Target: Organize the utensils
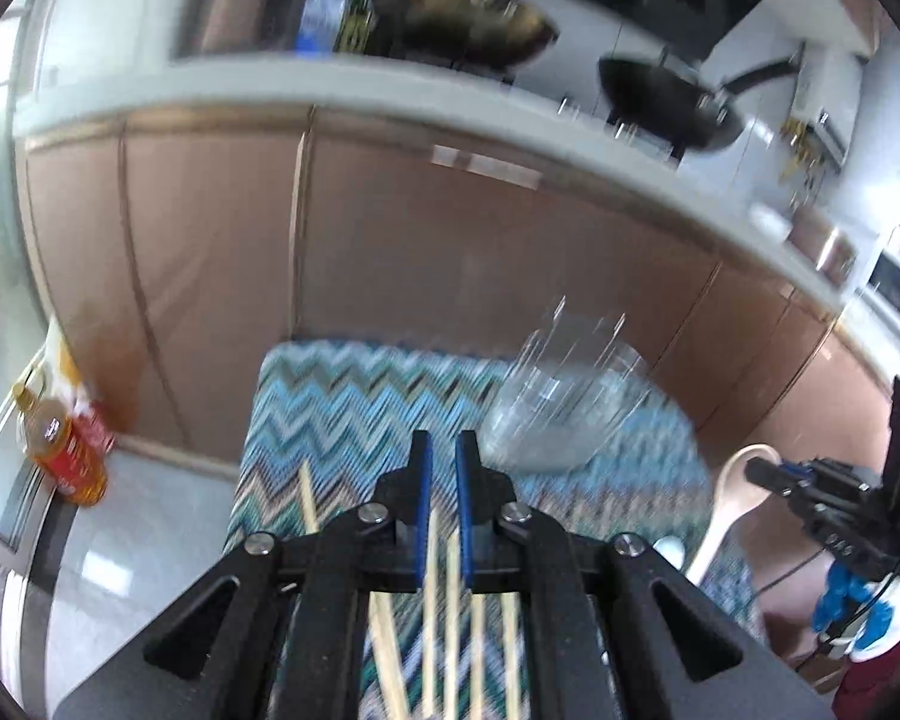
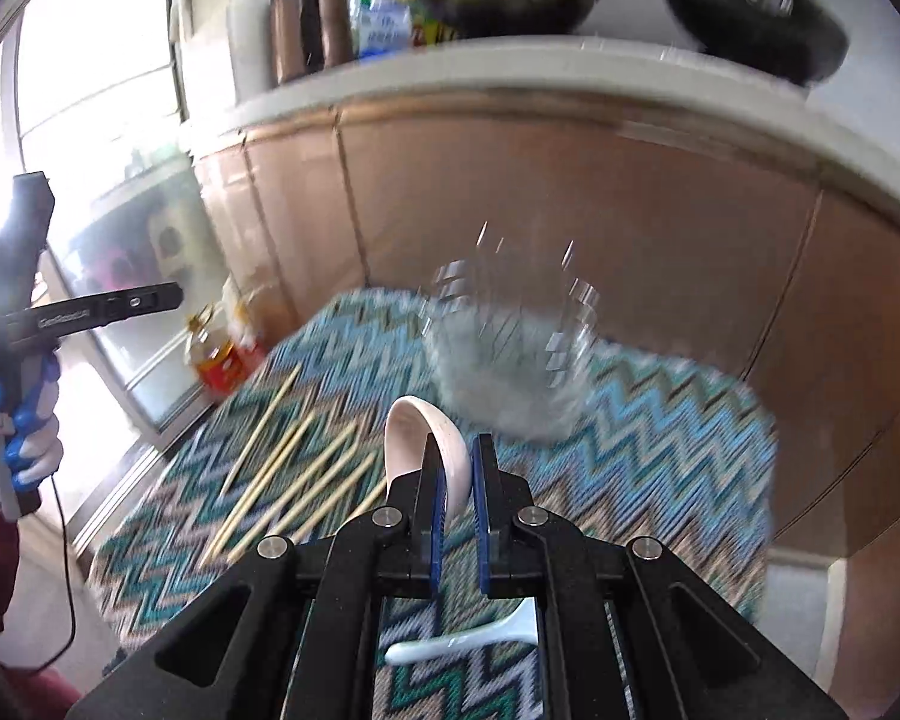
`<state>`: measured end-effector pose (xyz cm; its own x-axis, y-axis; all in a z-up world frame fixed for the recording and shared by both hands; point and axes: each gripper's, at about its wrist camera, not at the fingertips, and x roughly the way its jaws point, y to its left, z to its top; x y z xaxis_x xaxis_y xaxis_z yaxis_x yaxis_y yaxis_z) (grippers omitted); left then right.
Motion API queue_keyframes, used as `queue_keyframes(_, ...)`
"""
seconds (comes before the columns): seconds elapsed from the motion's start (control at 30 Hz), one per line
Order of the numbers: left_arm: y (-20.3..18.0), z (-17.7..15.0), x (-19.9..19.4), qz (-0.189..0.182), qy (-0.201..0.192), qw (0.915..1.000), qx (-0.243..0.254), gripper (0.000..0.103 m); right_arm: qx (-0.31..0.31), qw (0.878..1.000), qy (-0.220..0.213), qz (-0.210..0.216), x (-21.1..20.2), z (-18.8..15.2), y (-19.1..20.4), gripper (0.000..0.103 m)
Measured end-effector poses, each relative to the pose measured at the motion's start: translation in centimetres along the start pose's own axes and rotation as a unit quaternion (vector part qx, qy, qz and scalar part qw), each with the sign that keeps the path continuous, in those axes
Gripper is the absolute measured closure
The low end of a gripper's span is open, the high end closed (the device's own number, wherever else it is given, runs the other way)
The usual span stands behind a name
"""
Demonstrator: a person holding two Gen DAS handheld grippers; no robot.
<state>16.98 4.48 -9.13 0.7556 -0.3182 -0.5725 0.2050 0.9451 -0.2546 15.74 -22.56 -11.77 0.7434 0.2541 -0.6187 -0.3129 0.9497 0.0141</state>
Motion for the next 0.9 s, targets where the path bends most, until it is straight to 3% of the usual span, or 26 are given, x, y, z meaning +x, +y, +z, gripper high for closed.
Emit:
queue_keyframes(0.23, -3.5, 6.0, -0.1, -0.068, -0.083, 0.9938, -0.028, 0.096, 0.015, 0.995, -0.089, -0.051, -0.7, 5.8, -1.8, 0.095)
queue_keyframes(0.4, -5.1, 9.0, 3.3, -0.130, -0.098, 0.9856, -0.049, 0.096, 0.020, 0.989, -0.120, -0.079, 0.6, 8.3, -3.7, 0.095)
queue_keyframes(0.57, -5.1, 9.2, 6.6, -0.146, -0.069, 0.9853, -0.055, 0.096, 0.038, 0.989, -0.123, -0.072, 2.3, 8.4, -5.5, 0.095)
queue_keyframes(0.77, -1.9, 5.7, 8.2, -0.107, 0.023, 0.9930, -0.044, 0.093, 0.037, 0.991, -0.126, -0.040, 2.0, 7.1, -4.8, 0.095)
queue_keyframes(0.87, -0.5, 3.4, 7.8, -0.081, 0.046, 0.9953, -0.027, 0.073, 0.033, 0.991, -0.124, -0.028, 1.6, 6.4, -4.1, 0.095)
queue_keyframes(0.9, -0.1, 2.5, 7.8, -0.075, 0.060, 0.9951, -0.021, 0.071, 0.032, 0.992, -0.122, -0.025, 1.5, 6.0, -3.9, 0.095)
